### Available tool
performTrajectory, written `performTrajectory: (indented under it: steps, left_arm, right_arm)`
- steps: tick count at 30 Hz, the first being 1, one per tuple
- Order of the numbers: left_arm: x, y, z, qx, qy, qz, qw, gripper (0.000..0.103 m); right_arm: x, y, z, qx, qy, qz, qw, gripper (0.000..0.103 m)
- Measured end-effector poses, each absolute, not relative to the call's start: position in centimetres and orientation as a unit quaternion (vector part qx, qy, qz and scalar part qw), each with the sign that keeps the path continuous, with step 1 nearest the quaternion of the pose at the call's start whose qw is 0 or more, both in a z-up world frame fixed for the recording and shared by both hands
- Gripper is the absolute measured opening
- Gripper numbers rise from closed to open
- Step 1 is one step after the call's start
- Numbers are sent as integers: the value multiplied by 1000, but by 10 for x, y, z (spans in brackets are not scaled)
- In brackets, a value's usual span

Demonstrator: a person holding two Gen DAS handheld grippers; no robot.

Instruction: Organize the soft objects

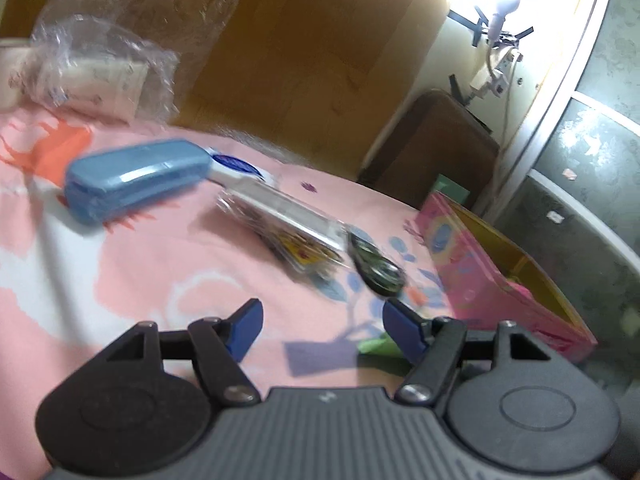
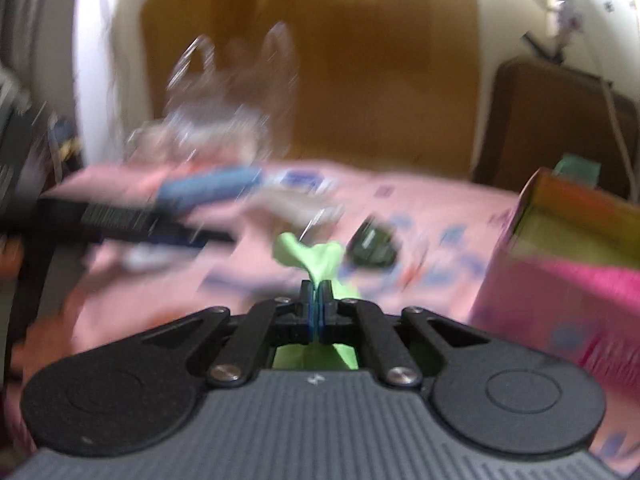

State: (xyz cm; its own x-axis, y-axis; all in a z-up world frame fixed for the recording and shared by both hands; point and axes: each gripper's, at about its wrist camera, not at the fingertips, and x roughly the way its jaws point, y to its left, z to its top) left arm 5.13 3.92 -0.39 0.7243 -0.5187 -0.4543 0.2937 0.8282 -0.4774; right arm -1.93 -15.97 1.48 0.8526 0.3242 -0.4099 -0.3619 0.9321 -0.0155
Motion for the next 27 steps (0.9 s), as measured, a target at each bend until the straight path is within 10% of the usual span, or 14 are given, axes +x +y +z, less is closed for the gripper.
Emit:
performTrajectory:
  steps: [4,6,11,16,19,27]
  left_arm:
    - [47,24,-2,-216,327,-269,880,68]
    - [43,15,2,-206,337,-280,875,68]
    - [35,-10,13,-169,347,-298,873,68]
    - [34,-32,-3,-148,381,-295,864,67]
    - [30,-38,-4,-149,388,-314,854,49]
    - [43,-82,42,-142,342,-380,848,47]
  right_arm:
    - [-41,-147,-7,-80,229,196,950,31]
    - [-48,-147,-6,-82,221,196,952,71]
    - [-58,-165,8,-46,188,178,965,77]
    - [-49,-175,-8,-29,230,168,958,63]
    - [-45,-174,-19,-21,235,177,955,11]
    - [-59,-177,3,-36,152,147,977,11]
